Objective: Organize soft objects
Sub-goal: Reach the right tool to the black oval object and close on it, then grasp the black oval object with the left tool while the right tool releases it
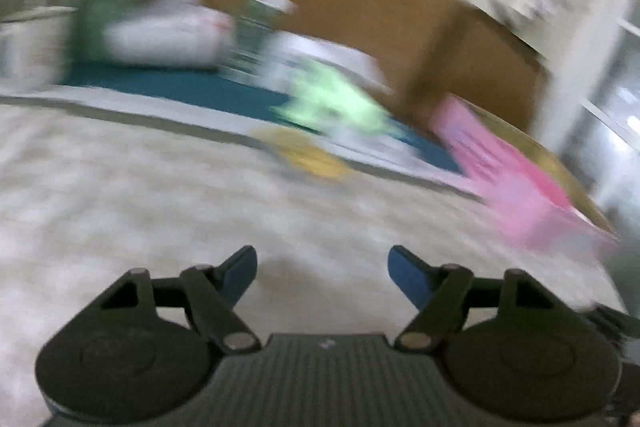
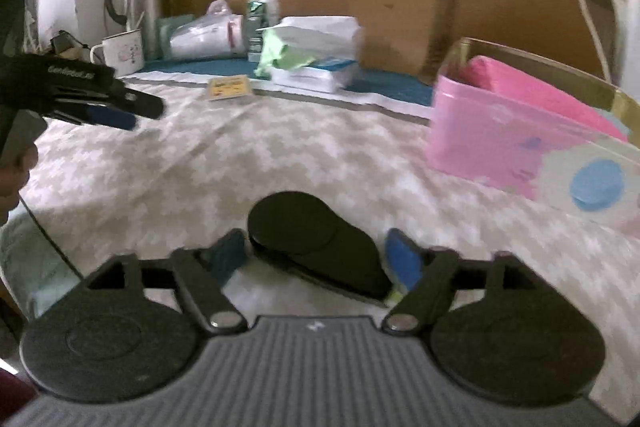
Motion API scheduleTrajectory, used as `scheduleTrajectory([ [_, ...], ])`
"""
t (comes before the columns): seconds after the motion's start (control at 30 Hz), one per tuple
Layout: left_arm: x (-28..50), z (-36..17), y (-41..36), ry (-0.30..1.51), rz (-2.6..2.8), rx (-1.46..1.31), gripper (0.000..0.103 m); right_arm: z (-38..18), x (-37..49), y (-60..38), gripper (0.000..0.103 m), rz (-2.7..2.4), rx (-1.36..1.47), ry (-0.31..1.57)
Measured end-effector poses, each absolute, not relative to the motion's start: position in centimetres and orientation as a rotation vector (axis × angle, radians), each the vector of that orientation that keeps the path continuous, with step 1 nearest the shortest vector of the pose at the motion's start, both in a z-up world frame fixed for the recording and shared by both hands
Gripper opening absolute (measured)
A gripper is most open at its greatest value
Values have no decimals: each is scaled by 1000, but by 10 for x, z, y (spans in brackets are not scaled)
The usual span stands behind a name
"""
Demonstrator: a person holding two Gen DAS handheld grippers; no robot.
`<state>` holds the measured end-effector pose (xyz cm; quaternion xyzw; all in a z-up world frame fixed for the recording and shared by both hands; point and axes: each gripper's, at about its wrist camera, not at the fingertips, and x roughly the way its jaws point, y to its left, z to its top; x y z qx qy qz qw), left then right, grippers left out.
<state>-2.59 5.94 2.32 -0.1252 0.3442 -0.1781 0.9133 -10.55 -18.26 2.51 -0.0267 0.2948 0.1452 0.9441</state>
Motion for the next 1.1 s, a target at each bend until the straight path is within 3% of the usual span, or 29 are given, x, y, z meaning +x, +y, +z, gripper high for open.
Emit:
scheduleTrajectory([
  [0.4, -33, 17, -51, 877, -694, -203, 68, 15, -123, -205, 79, 298, -59, 565],
  [0.47, -34, 16, -57, 886, -716, -202, 65, 16, -119, -207, 62, 317, -40, 567],
  [0.5, -35, 15, -61, 886, -724, -199, 57, 17, -115, -207, 42, 327, -34, 565],
  [0.53, -35, 16, -64, 883, -733, -191, 54, 18, -115, -205, 37, 325, -32, 563],
  [0.6, -34, 14, -71, 886, -755, -178, 36, 19, -110, -204, 32, 318, -26, 566],
  [0.67, -27, 15, -74, 929, -820, -249, 33, 18, -109, -200, 30, 311, -36, 552],
  [0.93, -16, 31, -87, 877, -794, -192, 36, 23, -107, -210, 29, 247, -28, 483],
  [1.1, 2, 35, -63, 857, -695, -261, 62, 13, -106, -220, 29, 252, 9, 521],
])
